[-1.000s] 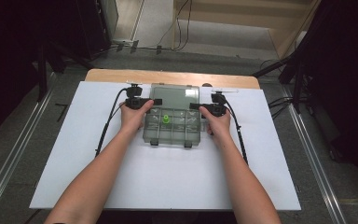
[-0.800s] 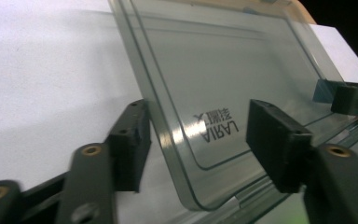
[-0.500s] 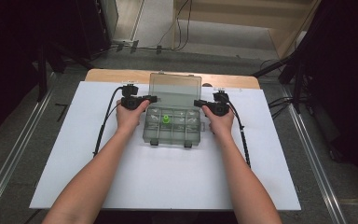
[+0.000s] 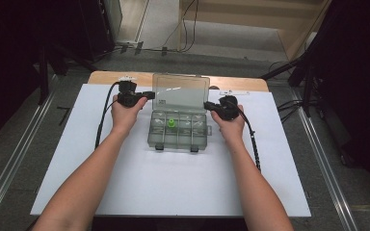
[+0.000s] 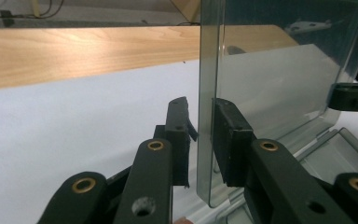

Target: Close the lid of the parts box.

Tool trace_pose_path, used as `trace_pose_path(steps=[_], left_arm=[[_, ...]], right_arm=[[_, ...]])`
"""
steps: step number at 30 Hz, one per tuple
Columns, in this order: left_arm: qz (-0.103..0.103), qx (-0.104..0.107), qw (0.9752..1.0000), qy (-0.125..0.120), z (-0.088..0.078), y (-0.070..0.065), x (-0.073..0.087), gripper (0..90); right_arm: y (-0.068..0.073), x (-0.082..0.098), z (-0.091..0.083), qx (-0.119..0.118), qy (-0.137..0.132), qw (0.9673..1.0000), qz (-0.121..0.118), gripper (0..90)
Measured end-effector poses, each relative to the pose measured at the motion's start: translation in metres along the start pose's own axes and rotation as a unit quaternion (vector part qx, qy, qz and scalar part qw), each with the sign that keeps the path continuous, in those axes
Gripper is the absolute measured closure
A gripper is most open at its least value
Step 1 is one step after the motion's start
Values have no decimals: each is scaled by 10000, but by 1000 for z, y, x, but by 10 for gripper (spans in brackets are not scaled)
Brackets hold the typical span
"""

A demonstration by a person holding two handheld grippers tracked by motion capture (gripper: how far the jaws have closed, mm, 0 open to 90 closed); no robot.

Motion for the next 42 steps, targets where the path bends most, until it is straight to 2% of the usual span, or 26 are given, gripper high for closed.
trace_pose_path(steps=[1,4,8,10,12,15,19,20,22,23,25,28,31,32,33,35,36,38,39,40,41,42], left_arm=[[37,1,10000,-35,0,-1,-1,767],[-89,129,9999,-61,-1,-3,-1,826],[136,-19,9996,-252,-4,-6,0,836],[235,-47,9991,-344,-5,-7,1,837],[285,-65,9988,-387,-7,-8,2,838],[357,-81,9982,-484,-9,-9,3,838],[413,-71,9975,-571,-11,-10,5,839],[430,-69,9973,-590,-12,-10,5,839],[440,-57,9970,-630,-13,-10,6,840],[443,-43,9970,-635,-13,-10,7,840],[481,-44,9968,-640,-13,-10,7,840],[377,-34,9972,-639,-13,-10,7,837],[133,127,9986,-501,-14,-9,8,816],[13,212,9984,-516,-15,-10,7,784],[-25,259,9983,-514,-18,-10,6,723],[-30,333,9980,-540,-26,-10,3,692],[-46,371,9978,-544,-30,-9,1,702],[-30,587,9966,-583,-37,-10,-1,849],[-38,557,9967,-592,-40,-8,-2,887],[-47,595,9965,-590,-41,-7,-3,888],[-49,602,9970,-485,-41,-5,-3,889],[-90,539,9976,-435,-39,-3,-3,889]], right_arm=[[0,0,0,11,-5,10000,-73,807],[1,0,0,40,-50,9999,-129,806],[0,0,0,-200,22,9997,161,797],[-2,-2,-1,-170,61,9997,156,737],[-5,-9,-4,-154,-30,9997,161,701],[-9,-24,-12,-88,-223,9991,343,672],[-9,-41,-16,-92,-368,9982,469,675],[-7,-44,-17,-108,-369,9982,460,684],[-7,-48,-16,12,-327,9989,349,698],[-7,-49,-15,37,-287,9988,400,707],[-5,-49,-14,-9,-301,9989,372,766],[-4,-48,-14,85,-271,9993,224,815],[-3,-47,-16,82,-262,9995,138,820],[-2,-47,-16,111,-292,9994,128,821],[-2,-46,-17,152,-298,9994,79,821],[-1,-46,-18,175,-358,9992,56,821],[-1,-46,-18,184,-368,9991,30,821],[0,-46,-19,194,-399,9990,-23,822],[0,-46,-20,196,-431,9989,-52,821],[1,-46,-20,217,-456,9987,-81,821],[1,-45,-21,201,-484,9986,-94,821],[1,-45,-21,194,-528,9983,-119,821]])
Point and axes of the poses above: each handheld gripper's, and its own axes: z roughly forward along the jaws, x roughly out of its underside, y roughly to its left, the point moved 10 cm from there along z, roughly forward along the jaws, and after that the axes turned 7 degrees about -z, right-handed, at the moved point
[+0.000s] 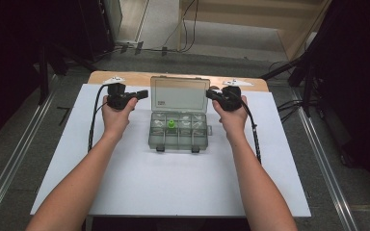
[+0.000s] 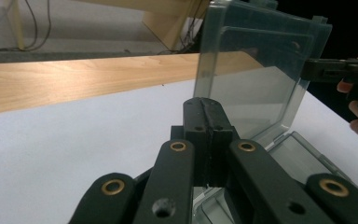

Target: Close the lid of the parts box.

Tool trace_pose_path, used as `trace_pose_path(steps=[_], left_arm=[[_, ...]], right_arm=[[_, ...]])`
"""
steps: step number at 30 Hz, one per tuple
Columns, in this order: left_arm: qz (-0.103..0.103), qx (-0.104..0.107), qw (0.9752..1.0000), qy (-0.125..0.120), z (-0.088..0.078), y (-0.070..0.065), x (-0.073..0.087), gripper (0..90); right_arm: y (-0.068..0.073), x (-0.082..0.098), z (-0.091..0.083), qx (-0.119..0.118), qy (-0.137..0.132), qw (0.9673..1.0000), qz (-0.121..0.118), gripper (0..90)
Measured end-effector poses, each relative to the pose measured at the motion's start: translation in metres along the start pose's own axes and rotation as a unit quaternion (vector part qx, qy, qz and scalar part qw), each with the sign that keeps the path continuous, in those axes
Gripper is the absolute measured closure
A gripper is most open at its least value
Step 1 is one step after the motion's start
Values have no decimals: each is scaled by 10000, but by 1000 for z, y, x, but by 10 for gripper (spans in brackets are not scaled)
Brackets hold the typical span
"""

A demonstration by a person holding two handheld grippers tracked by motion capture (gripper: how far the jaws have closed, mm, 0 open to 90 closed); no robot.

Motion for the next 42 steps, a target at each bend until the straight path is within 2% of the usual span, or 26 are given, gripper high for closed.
trace_pose_path(steps=[4,7,8,10,12,15,22,25,27,31,34,37,42], left_arm=[[-251,34,9997,34,7,6,-6,890],[-410,139,9990,127,16,7,-11,890],[-498,182,9985,161,19,6,-13,890],[-802,290,9962,190,24,5,-15,890],[-894,410,9950,161,28,0,-17,890],[-749,433,9959,262,32,-6,-16,890],[-680,639,9954,195,30,-12,-17,890],[-564,700,9957,225,28,-14,-16,890],[-520,724,9958,188,26,-16,-15,890],[-295,737,9966,222,24,-21,-13,890],[-205,760,9966,242,21,-23,-13,890],[-185,818,9963,196,18,-26,-13,890],[-109,891,9957,213,15,-31,-8,890]], right_arm=[[2,1,-3,71,-172,9997,-143,821],[4,2,-6,83,-213,9995,-222,821],[4,2,-7,83,-253,9993,-269,820],[5,4,-10,80,-265,9991,-311,819],[6,5,-12,86,-319,9989,-344,818],[6,6,-14,50,-396,9984,-405,816],[9,7,-19,58,-322,9979,-565,804],[11,7,-23,-17,-333,9983,-488,680],[13,8,-27,-107,-320,9985,-436,646],[14,13,-39,-307,-347,9979,-454,612],[11,17,-48,-408,-386,9977,-382,615],[5,24,-53,-235,-232,9985,-427,700],[6,23,-54,-150,-122,9990,-396,798]])
Point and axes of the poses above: each handheld gripper's, and its own axes: z roughly forward along the jaws, x roughly out of its underside, y roughly to its left, the point moved 10 cm from there along z, roughly forward along the jaws, and after that the axes turned 7 degrees about -z, right-handed, at the moved point
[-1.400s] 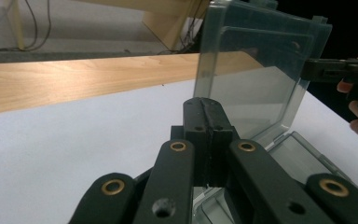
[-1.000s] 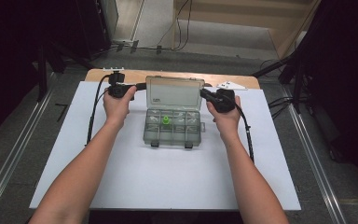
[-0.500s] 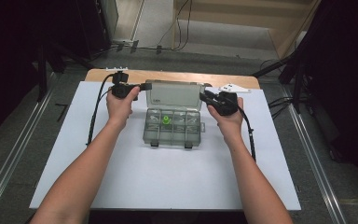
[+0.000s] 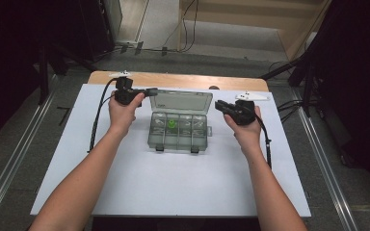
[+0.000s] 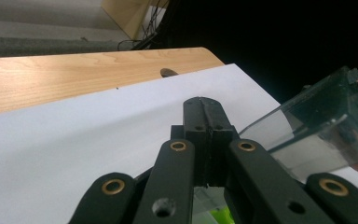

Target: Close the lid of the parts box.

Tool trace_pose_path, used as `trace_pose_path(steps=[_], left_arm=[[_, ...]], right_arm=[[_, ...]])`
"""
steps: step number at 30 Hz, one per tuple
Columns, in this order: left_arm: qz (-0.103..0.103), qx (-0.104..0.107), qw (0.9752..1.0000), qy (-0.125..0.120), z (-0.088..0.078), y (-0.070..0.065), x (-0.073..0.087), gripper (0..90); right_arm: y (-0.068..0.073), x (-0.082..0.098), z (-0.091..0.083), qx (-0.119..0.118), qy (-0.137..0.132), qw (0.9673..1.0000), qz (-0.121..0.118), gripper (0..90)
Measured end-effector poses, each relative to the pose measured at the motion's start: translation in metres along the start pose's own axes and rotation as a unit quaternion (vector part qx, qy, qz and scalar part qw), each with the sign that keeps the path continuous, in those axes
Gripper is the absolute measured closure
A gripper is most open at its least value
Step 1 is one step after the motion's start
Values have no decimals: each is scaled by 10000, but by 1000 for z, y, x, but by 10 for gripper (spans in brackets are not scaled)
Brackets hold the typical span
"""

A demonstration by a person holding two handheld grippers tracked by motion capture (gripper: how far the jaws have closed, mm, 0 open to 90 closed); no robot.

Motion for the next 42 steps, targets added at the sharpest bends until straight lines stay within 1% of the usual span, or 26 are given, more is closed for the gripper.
trace_pose_path(steps=[1,3,4,5,6,8,12,15,18,21,23,25,26,27,29,33,35,36,38,39,42], left_arm=[[6,21,10000,-2,0,-1,0,890],[51,36,10000,-9,-1,-3,1,890],[65,48,10000,4,-2,-4,2,890],[72,61,10000,-6,-2,-6,2,890],[93,70,9999,-3,-3,-7,2,890],[111,91,9999,-23,-5,-10,2,890],[186,122,9997,-33,-7,-14,5,890],[243,142,9996,-16,-9,-17,9,890],[262,141,9996,-24,-11,-20,12,890],[332,139,9993,-25,-13,-22,14,890],[361,54,9993,-40,-15,-23,16,889],[415,63,9991,-54,-17,-25,18,889],[433,59,9990,-62,-18,-26,19,889],[451,67,9989,-76,-19,-27,20,889],[454,83,9989,-96,-21,-30,22,889],[515,72,9986,-100,-24,-34,26,889],[601,64,9981,-99,-25,-37,29,889],[637,66,9979,-87,-26,-38,31,889],[682,76,9976,-66,-27,-42,36,889],[720,60,9974,-37,-27,-44,39,889],[774,88,9969,-51,-28,-51,46,889]], right_arm=[[1,-1,0,-2,20,10000,43,819],[0,-3,1,99,22,9999,76,850],[0,-4,1,109,34,9998,133,870],[1,-4,1,71,45,9998,199,870],[2,-5,2,52,43,9998,198,871],[4,-7,2,107,53,9998,148,871],[5,-9,2,168,35,9995,282,871],[6,-11,2,145,-11,9992,369,872],[9,-12,1,115,-38,9993,355,871],[13,-14,-1,80,-95,9994,337,871],[17,-16,-4,28,-149,9993,345,871],[20,-16,-6,37,-173,9996,225,871],[22,-16,-7,25,-147,9995,279,871],[23,-16,-8,10,-171,9996,220,871],[25,-15,-10,-9,-209,9995,217,871],[31,-11,-14,-35,-236,9995,184,871],[35,-8,-16,-82,-238,9995,181,871],[35,-6,-17,-69,-249,9996,136,871],[39,-2,-19,-103,-243,9995,152,871],[40,0,-20,-117,-265,9995,108,871],[46,6,-23,-142,-258,9995,82,871]])
Point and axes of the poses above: each handheld gripper's, and its own axes: z roughly forward along the jaws, x roughly out of its underside, y roughly to its left, the point moved 10 cm from there along z, roughly forward along the jaws, and after that the axes turned 7 degrees about -z, right-handed, at the moved point
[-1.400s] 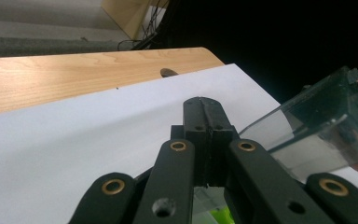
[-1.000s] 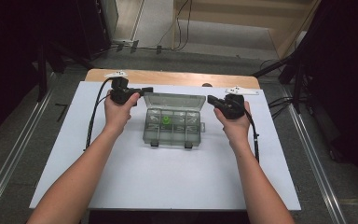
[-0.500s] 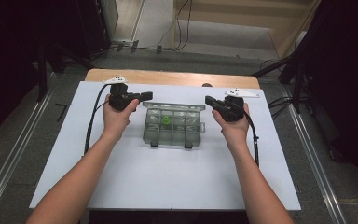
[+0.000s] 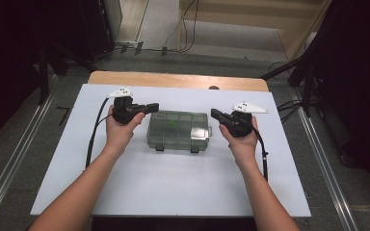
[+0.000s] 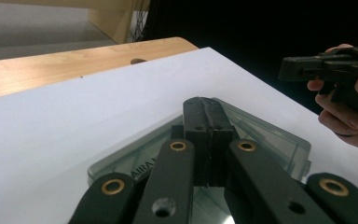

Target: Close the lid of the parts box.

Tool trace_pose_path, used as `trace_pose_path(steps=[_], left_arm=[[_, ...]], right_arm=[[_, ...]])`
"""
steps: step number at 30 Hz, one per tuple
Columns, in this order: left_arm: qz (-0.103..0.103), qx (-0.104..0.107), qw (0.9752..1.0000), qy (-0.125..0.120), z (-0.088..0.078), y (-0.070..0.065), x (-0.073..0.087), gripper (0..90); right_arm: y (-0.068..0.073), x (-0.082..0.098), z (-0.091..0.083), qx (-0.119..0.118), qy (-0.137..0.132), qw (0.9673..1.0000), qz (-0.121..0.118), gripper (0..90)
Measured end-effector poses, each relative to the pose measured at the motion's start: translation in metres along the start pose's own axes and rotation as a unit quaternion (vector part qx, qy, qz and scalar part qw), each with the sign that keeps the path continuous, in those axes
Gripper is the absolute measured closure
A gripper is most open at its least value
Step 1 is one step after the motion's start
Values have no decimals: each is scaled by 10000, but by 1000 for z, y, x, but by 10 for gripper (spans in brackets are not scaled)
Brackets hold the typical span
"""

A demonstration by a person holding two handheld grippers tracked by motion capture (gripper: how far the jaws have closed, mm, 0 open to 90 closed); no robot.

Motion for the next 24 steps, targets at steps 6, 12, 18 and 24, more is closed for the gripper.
trace_pose_path(steps=[6,12,18,24], left_arm=[[153,-80,9999,-10,-2,-9,14,886],[226,-160,9996,-71,-8,-14,26,884],[211,-183,9995,-130,-13,-18,39,887],[157,-339,9991,-193,-16,-17,50,886]], right_arm=[[12,11,-4,-50,13,9999,-130,871],[21,22,-6,-71,15,9999,-138,871],[29,30,-7,-62,4,9997,-241,871],[38,38,-7,-135,15,9997,-208,871]])
Point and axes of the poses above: each handheld gripper's, and its own axes: z roughly forward along the jaws, x roughly out of its underside, y roughly to its left, the point moved 10 cm from there along z, roughly forward along the jaws, and after that the axes turned 7 degrees about -z, right-handed, at the moved point
